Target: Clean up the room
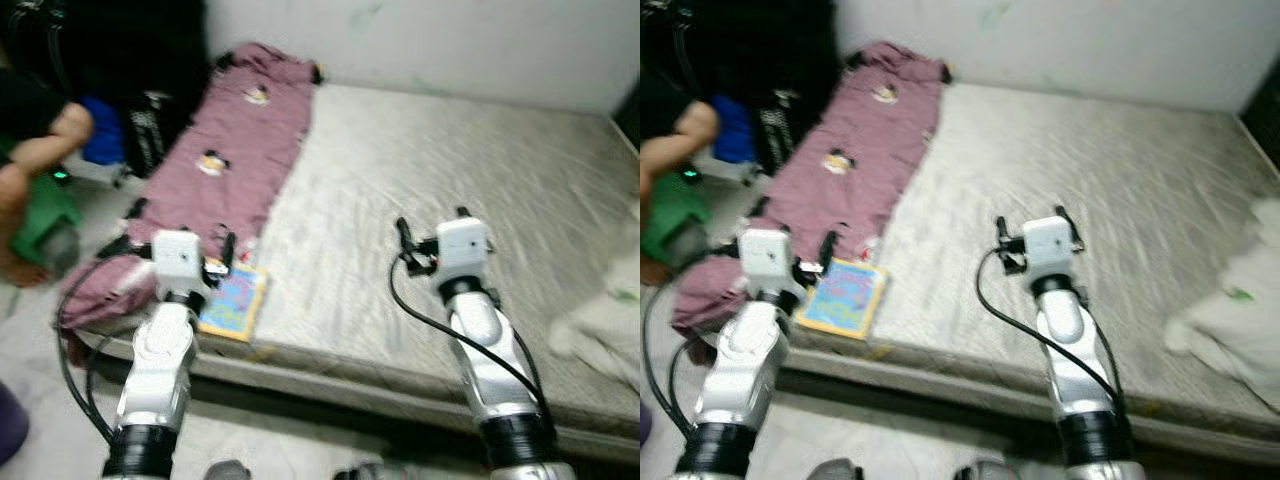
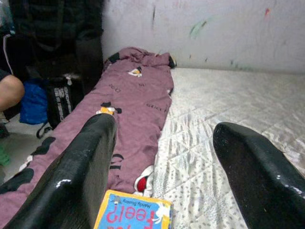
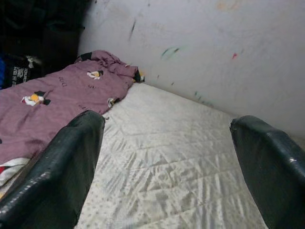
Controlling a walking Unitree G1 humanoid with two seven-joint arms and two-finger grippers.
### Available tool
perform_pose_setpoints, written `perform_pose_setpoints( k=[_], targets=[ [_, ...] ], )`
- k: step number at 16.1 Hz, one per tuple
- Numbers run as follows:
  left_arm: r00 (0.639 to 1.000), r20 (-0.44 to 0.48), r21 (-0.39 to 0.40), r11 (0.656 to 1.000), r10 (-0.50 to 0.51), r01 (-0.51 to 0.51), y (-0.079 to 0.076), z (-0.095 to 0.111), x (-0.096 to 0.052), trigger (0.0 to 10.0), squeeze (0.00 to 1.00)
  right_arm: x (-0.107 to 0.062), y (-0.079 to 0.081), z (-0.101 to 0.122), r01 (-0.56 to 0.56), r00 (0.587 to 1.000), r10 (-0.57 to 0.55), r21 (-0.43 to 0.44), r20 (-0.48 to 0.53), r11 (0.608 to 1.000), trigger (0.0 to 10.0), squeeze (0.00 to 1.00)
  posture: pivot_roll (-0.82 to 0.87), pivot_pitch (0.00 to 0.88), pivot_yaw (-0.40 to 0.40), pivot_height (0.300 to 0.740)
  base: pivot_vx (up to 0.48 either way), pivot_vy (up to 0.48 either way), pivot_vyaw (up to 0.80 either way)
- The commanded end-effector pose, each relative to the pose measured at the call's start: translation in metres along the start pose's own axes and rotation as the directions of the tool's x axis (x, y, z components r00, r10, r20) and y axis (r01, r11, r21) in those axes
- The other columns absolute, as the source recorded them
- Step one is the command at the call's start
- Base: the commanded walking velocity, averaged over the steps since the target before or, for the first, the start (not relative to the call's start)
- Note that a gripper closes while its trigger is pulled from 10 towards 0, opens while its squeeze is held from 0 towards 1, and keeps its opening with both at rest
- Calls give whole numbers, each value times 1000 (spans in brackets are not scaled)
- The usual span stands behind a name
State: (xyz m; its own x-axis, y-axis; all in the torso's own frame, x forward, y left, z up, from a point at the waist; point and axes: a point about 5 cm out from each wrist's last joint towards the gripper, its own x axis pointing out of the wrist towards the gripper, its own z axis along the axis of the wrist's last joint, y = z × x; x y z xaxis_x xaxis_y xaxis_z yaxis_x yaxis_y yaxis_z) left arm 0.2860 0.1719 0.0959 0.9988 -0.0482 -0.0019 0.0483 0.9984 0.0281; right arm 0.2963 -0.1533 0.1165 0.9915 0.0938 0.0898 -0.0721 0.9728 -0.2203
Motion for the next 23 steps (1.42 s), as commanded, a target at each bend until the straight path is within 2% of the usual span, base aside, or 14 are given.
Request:
perform_pose_setpoints(
  k=[1,7,13,18,23],
  targets=[
    [1000,-3,-5,1000,-6,6,-2,0,0,10000,0,2,-5,2,10,1000,-10,2,8,1000,10000,0,-4,0,-18,740,0,-259,0],
    [1000,-5,-5,1000,-11,11,-3,-1,0,10000,0,1,-6,0,12,1000,-12,17,1,1000,10000,0,-3,0,-19,740,0,-259,0],
    [999,19,-31,999,-29,30,-4,0,-2,10000,0,1,-6,0,11,1000,-11,16,-1,1000,10000,0,-4,0,-20,740,0,0,0],
    [999,31,-41,998,-39,40,-4,2,-2,10000,0,2,-6,1,13,1000,-13,17,0,1000,10000,0,-5,0,-20,740,0,0,-366],
    [998,36,-45,998,-42,44,-5,3,-1,10000,0,3,-6,1,15,1000,-15,15,1,1000,10000,0,-6,0,-20,740,249,0,0]
  ],
)
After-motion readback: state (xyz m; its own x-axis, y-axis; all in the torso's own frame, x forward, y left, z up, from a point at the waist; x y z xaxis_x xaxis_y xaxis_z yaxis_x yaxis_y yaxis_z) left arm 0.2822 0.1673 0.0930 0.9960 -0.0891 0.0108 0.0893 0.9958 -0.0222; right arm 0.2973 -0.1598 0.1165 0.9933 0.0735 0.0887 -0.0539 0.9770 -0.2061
